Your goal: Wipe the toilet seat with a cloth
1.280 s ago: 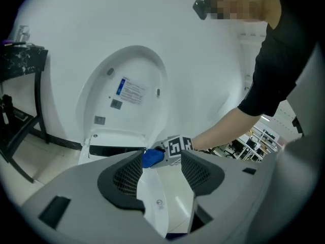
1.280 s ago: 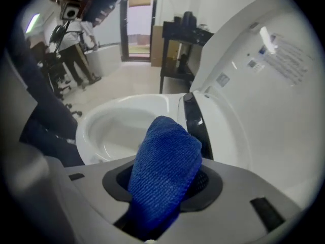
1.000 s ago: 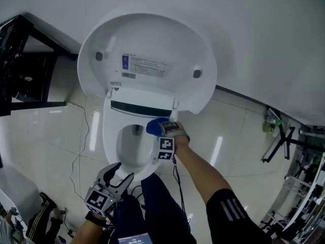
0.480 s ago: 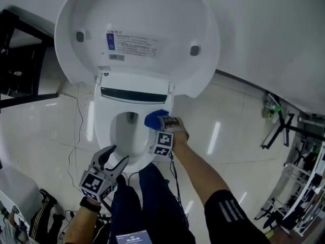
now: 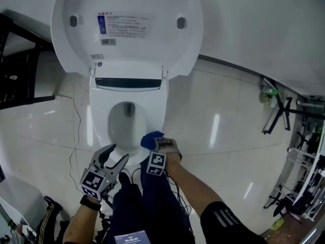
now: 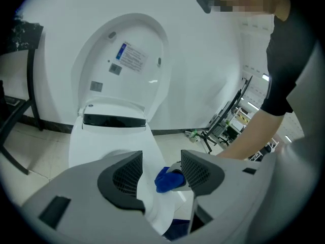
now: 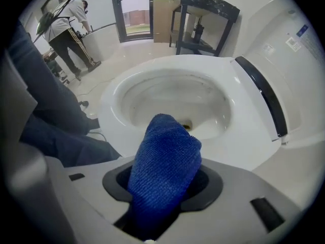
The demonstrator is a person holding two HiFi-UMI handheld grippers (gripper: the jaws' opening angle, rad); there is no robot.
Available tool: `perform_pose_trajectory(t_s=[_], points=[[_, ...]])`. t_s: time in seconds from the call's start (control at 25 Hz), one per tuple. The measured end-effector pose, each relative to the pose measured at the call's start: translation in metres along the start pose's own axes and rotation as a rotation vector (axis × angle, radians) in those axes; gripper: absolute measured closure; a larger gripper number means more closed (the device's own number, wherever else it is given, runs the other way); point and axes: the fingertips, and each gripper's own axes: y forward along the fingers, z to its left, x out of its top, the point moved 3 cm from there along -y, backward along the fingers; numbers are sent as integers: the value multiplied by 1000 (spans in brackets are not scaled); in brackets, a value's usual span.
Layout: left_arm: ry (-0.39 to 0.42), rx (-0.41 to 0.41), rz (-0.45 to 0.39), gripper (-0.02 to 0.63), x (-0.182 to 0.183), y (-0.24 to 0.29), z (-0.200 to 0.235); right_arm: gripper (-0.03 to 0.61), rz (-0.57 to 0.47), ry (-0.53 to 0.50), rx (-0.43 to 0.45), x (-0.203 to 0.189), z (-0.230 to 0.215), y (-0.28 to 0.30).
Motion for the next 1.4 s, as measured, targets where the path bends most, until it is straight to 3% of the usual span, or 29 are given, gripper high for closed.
perform_pose_trajectory(t_s=[0.16, 0.4, 0.52, 0.76, 0.96, 1.24, 1.4], points=[[37, -19, 5, 370, -19, -14, -8, 367, -6, 79, 28, 11, 54, 1], [7, -19, 11, 371, -40, -40, -20, 367, -11, 109, 153, 26, 137, 8], [-1, -11, 10, 371, -44, -50, -23, 367, -20, 132, 195, 26, 157, 12], [15, 9, -25, 370, -36, -68, -24, 367, -190, 318, 53, 37, 101, -38], [11, 11, -91, 371, 2, -88, -42, 367, -387, 423, -53, 55, 33, -126], [61, -12, -217, 371, 66, -142, -85, 367, -669, 633, -87, 73, -11, -278], [101, -32, -281, 371, 95, -182, -112, 367, -810, 830, -128, 60, -27, -349]])
